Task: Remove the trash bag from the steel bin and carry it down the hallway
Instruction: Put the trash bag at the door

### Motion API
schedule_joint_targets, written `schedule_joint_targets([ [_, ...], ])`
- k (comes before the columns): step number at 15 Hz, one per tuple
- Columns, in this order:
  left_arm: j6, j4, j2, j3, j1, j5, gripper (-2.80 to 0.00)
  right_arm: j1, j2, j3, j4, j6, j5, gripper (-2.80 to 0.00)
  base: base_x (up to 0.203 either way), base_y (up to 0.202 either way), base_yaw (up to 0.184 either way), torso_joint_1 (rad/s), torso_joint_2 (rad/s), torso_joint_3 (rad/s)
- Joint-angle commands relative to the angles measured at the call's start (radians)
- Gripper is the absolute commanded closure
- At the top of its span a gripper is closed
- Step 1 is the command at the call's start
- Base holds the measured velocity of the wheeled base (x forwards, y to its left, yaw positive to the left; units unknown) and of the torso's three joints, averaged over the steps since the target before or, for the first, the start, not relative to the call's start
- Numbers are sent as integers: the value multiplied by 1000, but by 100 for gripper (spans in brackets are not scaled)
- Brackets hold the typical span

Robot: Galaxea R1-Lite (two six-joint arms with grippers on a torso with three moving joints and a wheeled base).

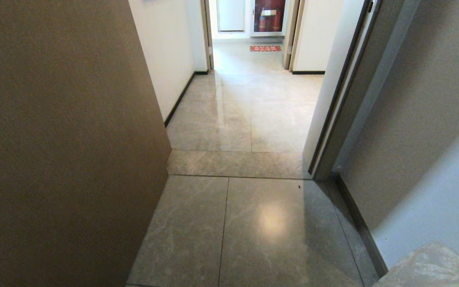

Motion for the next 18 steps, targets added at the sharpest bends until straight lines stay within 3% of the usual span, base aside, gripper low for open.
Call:
schedule_joint_targets([
  [1,0,-1,0,0,0,0,0,0,1,2,0,0,0,0,190,0,-2,3,-2,4],
  [18,0,-1,0,1,0,1,0,0,1,2,0,0,0,0,192,0,2,2,3,2],
])
